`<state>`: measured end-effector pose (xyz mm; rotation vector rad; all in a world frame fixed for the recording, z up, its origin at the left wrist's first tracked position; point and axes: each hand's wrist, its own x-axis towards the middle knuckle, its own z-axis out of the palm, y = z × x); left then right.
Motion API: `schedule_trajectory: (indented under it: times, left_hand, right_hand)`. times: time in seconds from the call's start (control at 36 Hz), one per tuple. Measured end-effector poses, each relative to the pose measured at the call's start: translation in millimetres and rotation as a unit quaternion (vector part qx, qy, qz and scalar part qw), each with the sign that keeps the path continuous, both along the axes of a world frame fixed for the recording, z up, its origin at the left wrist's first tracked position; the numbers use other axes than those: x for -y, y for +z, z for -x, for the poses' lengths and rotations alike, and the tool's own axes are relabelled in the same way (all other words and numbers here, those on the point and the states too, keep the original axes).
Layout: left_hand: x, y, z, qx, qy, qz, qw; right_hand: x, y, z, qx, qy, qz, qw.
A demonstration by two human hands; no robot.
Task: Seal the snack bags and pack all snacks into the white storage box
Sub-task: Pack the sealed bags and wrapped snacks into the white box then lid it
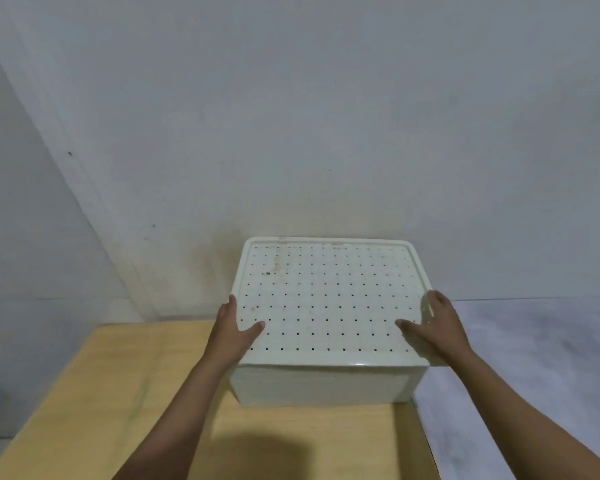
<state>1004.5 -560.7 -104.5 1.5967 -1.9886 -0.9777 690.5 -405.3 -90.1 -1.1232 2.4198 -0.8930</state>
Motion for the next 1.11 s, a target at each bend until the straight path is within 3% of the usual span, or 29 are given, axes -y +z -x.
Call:
schedule_trajectory:
  times: [0.19,0.5,0.81,1.11]
  left_hand:
    - [2.7,-8.7,-3.4,-0.001,0.014,0.005,1.000]
    - [4.3,-15.7,-12.8,0.072,0.010,0.023,0.997]
    - [-3.2,-18.0,-5.9,0.149,-0.007,0.048,0.988]
    - [-4.8,-23.5,0.3,0.204,0.006,0.097,0.974]
  right_hand:
    - [10.0,-1.0,1.2,-0.029,0.017,-0.019,0.999]
    - [17.1,-7.9,-10.7,-0.058,0.005,-0.038,0.998]
    - [22.1,-22.4,-8.5,-0.142,0.007,-0.095,0.985]
    - [27.7,-34.5,-10.1,-0.154,0.006,-0.060,0.986]
